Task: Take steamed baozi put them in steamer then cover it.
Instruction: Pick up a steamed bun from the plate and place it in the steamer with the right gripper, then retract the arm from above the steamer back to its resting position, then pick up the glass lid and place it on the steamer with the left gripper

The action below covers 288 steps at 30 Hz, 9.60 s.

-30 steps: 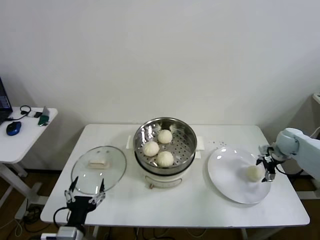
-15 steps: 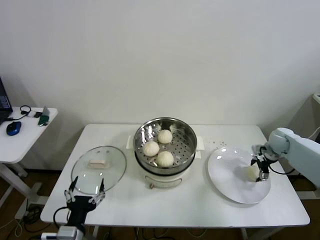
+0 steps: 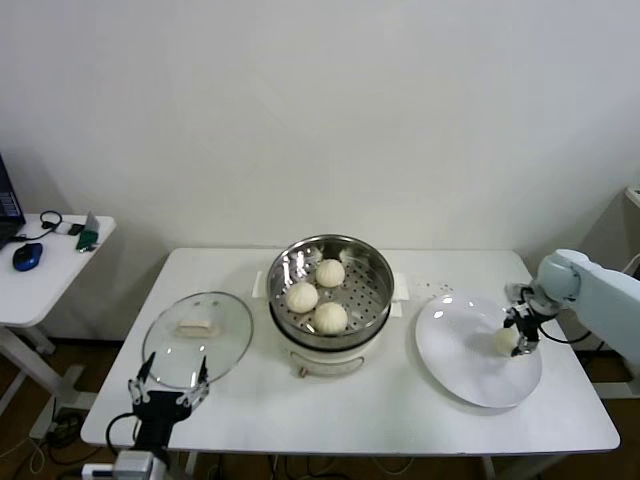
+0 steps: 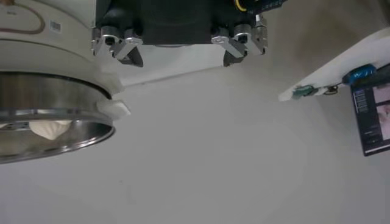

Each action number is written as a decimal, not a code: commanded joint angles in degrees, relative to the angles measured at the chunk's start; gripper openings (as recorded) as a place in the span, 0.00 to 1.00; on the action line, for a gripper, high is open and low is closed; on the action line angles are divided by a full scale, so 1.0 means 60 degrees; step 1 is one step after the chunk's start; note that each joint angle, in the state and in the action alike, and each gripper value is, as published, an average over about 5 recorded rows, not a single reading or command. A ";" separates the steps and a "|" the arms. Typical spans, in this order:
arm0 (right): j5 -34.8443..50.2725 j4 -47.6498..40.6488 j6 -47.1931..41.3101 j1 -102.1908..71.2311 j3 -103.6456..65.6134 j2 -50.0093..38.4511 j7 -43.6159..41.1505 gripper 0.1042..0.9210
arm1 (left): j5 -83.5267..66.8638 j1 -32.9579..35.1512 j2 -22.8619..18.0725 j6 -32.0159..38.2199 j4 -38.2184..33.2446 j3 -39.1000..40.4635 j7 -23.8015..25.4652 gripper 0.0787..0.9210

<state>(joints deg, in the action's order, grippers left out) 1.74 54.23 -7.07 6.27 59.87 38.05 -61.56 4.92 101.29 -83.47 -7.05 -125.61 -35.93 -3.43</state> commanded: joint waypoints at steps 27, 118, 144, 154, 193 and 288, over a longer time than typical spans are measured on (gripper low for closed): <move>0.9698 0.1919 -0.2057 0.8041 0.7302 0.5105 0.1491 0.68 | 0.0224 0.0182 0.0349 0.0056 -0.0309 0.0363 0.0712 0.88; 0.8124 0.6050 0.2533 -0.7354 -0.8788 -0.2431 0.8607 0.88 | 0.2604 -0.0954 0.0467 0.0504 0.0913 0.0124 -0.0129 0.88; 0.5611 0.7465 0.2049 -1.5382 -1.6979 0.3633 0.8325 0.88 | 1.2901 -0.1121 0.1290 -0.0358 0.1492 0.0105 0.0303 0.88; 0.5409 0.6838 0.2050 -1.5504 -1.7424 0.3853 0.8087 0.88 | 1.3486 -0.2554 0.1556 -0.0368 0.3440 0.0695 0.0179 0.88; 0.4570 0.6658 0.1977 -1.5468 -1.7508 0.4482 0.7845 0.88 | 1.3264 -0.6386 0.1721 0.0210 0.8015 0.1196 -0.0337 0.88; 0.3103 0.5447 0.2228 -1.3579 -1.6432 0.4524 0.7948 0.88 | 1.3435 -0.9450 0.0997 -0.6324 0.3481 0.8197 0.3947 0.09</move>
<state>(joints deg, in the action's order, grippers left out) 21.20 87.84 6.16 -76.04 -39.03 64.84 -14.05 81.10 56.00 -66.68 -41.32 -114.44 1.54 14.70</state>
